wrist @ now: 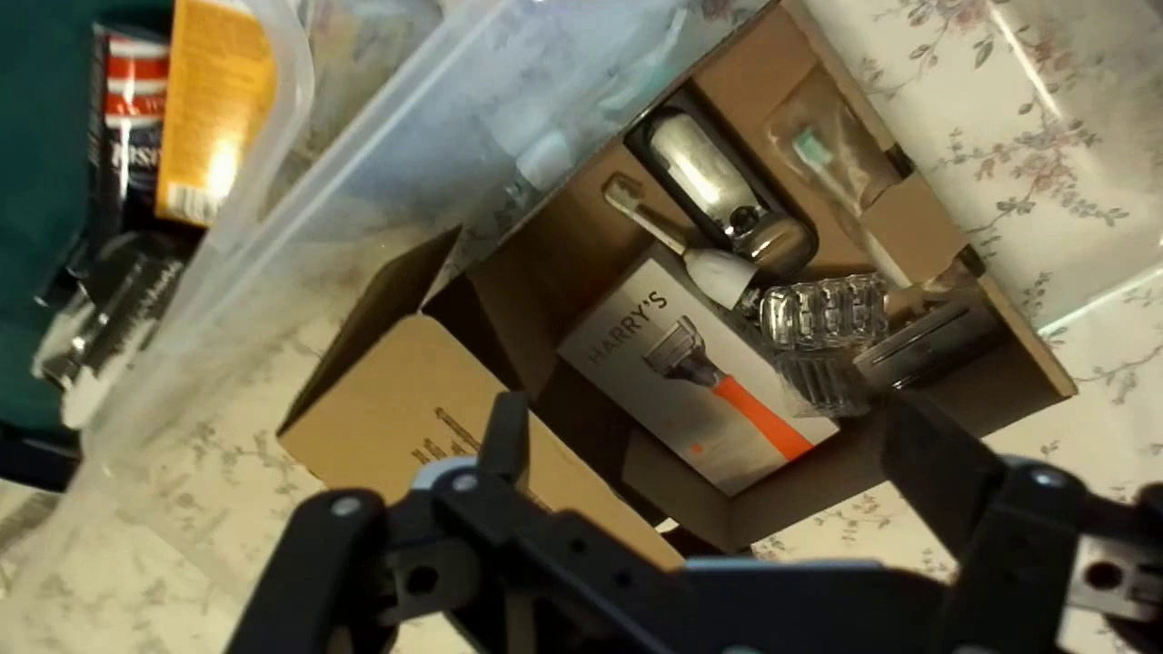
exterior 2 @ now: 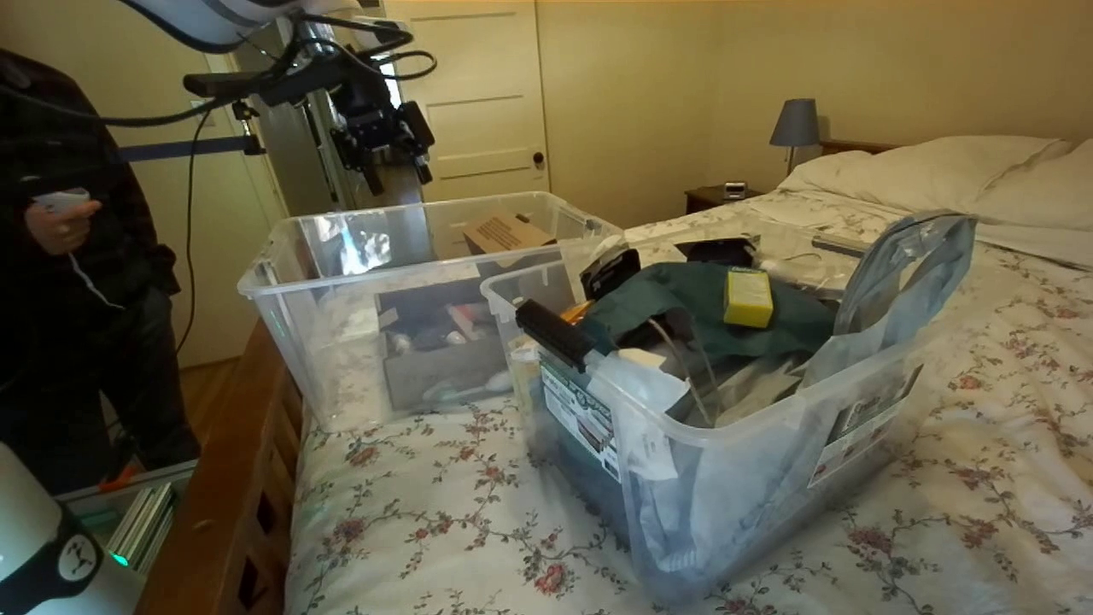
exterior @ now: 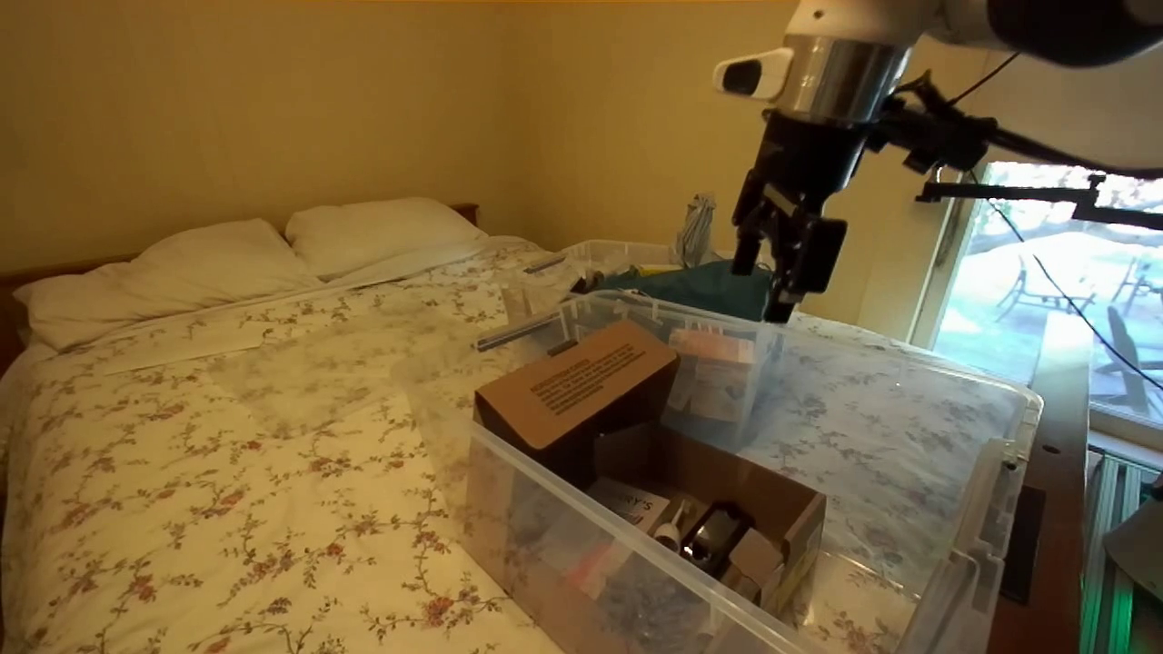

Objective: Pick up the contents in the container to the left and put them in the container to the right

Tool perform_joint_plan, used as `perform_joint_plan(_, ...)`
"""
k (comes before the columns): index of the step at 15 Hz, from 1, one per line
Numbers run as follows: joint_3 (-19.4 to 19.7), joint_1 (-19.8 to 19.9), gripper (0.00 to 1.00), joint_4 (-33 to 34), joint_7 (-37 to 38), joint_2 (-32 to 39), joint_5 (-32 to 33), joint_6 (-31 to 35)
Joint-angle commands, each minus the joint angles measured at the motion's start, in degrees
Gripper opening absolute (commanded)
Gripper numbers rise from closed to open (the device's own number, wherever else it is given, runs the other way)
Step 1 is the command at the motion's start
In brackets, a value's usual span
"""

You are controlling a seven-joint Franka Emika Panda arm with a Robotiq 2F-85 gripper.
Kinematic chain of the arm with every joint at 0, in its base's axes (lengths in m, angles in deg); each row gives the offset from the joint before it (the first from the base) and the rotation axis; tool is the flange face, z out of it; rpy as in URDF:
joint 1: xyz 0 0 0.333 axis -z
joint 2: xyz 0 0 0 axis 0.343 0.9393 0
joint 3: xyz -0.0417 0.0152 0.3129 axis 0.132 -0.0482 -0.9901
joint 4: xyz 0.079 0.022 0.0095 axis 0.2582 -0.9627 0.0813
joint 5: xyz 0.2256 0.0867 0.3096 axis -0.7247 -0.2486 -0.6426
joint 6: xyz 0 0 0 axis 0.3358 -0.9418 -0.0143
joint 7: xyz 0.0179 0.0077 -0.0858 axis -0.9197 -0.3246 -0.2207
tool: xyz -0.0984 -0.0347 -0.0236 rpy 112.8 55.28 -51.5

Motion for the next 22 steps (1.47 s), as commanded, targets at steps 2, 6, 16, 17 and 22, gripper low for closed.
perform_joint_plan(2,-0.4,-0.9,1.00,11.9,-6.7,18.1,10.1,-0.2)
perform_joint_plan(6,1.1,-1.4,1.00,11.6,-9.7,20.3,10.1,0.0)
perform_joint_plan(16,0.3,0.0,1.00,7.0,-27.5,29.6,9.7,16.4)
perform_joint_plan(17,0.1,0.1,1.00,6.1,-29.7,31.4,10.0,19.9)
perform_joint_plan(22,-3.7,4.5,1.00,3.6,-45.8,40.8,5.9,30.4)
